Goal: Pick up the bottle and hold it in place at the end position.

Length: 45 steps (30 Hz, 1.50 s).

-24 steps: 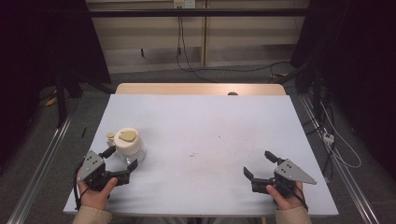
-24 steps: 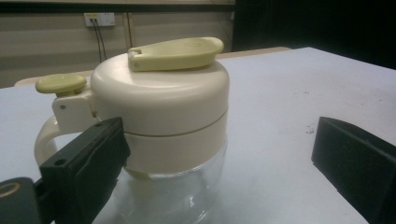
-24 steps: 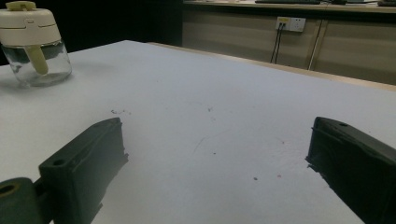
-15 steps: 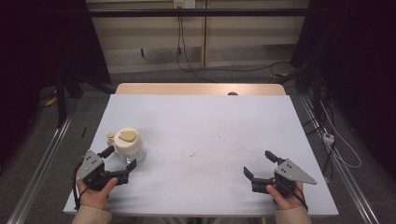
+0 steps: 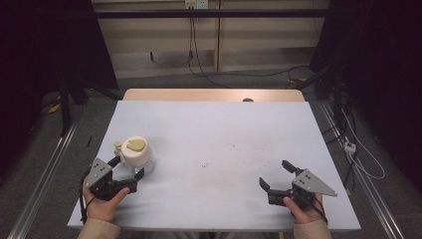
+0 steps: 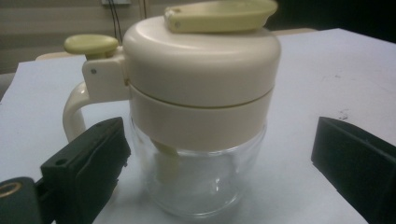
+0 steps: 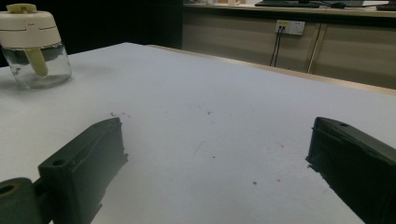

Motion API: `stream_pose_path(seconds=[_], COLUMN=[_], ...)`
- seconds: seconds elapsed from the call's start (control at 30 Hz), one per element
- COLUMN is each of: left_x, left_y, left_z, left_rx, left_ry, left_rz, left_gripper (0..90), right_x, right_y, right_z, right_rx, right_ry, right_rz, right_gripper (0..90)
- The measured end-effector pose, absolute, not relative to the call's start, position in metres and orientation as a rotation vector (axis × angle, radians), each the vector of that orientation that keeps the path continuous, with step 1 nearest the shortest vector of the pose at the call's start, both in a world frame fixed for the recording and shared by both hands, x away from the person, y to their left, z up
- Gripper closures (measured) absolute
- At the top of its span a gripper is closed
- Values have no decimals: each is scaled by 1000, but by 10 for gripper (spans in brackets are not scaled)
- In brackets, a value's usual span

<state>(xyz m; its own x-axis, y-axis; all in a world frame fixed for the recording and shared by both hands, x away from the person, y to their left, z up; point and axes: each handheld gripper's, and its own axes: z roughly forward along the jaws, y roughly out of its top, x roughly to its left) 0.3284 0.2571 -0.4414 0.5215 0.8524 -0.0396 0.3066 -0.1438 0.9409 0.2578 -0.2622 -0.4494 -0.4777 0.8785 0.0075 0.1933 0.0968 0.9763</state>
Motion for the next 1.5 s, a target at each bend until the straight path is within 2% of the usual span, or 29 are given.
stream_pose_path(seconds=[0.47,1.5], left_x=[345,368], left_y=[243,215], left_z=[-445,-455], left_rx=[1686,1627], left_ry=[1048,1142], left_rz=[658,799], left_gripper=[34,13], right_x=[257,257], right_y=[-262,-264], right_z=[-449,-448], right_rx=[1056,1051], right_ry=[1756,1739], right_rz=[1420,1431], right_gripper=[32,33])
